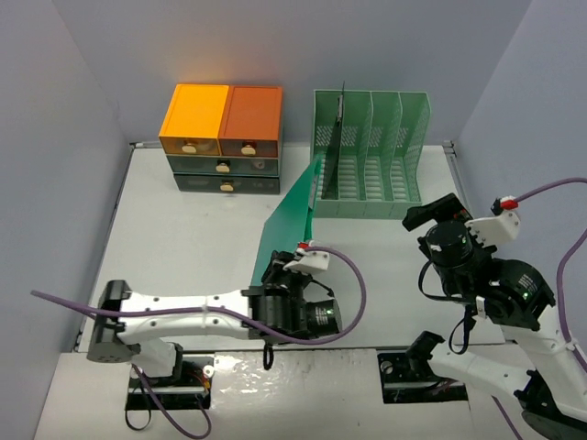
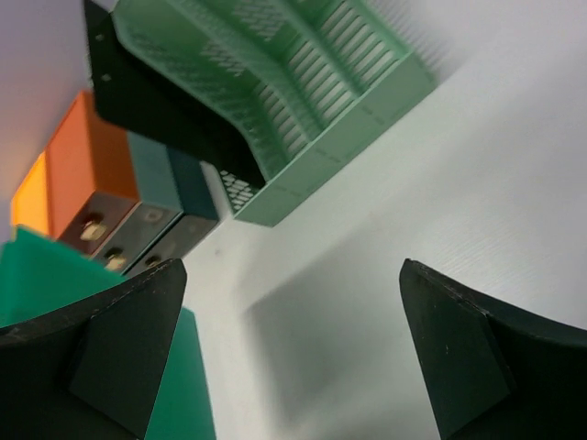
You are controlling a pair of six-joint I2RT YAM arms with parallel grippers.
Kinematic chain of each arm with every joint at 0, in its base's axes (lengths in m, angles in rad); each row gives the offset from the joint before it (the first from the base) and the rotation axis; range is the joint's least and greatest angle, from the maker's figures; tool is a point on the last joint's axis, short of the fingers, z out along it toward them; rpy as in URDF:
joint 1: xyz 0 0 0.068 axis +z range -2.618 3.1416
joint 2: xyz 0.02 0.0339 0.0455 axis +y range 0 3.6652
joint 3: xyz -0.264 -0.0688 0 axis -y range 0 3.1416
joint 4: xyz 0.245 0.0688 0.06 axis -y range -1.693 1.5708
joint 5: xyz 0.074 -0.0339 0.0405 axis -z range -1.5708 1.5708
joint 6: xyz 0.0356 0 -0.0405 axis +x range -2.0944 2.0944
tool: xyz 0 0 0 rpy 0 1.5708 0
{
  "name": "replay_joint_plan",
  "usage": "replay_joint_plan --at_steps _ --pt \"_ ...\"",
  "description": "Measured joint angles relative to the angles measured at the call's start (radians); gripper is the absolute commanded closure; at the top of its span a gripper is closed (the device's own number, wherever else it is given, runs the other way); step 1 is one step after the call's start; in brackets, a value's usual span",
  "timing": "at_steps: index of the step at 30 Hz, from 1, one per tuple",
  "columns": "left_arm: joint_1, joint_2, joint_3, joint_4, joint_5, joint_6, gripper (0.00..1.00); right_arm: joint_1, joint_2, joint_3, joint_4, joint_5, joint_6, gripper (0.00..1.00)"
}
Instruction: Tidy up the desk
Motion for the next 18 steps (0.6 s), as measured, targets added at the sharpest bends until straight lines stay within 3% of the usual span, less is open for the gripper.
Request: replay_joint_plan --at_steps 3,5,12,18 --pt "0.006 -0.121 -0.046 0.271 0.043 0.237 1.0 0.0 0.017 -0.004 -0.095 0.065 0.065 0.0" --pt "0.038 -0.15 -0.018 0.447 0.145 0.434 1.0 -0.005 0.022 -0.045 -0.149 0.093 0.118 0.0" --pt "0.107 -0.033 0.153 0.586 0.331 0.613 1.0 -0.024 0.023 -0.144 -0.182 0.068 0.181 0.0" --pt "0.18 0.092 0.319 0.594 0.513 0.635 1.0 -0.027 0.024 -0.215 -0.156 0.009 0.172 0.0"
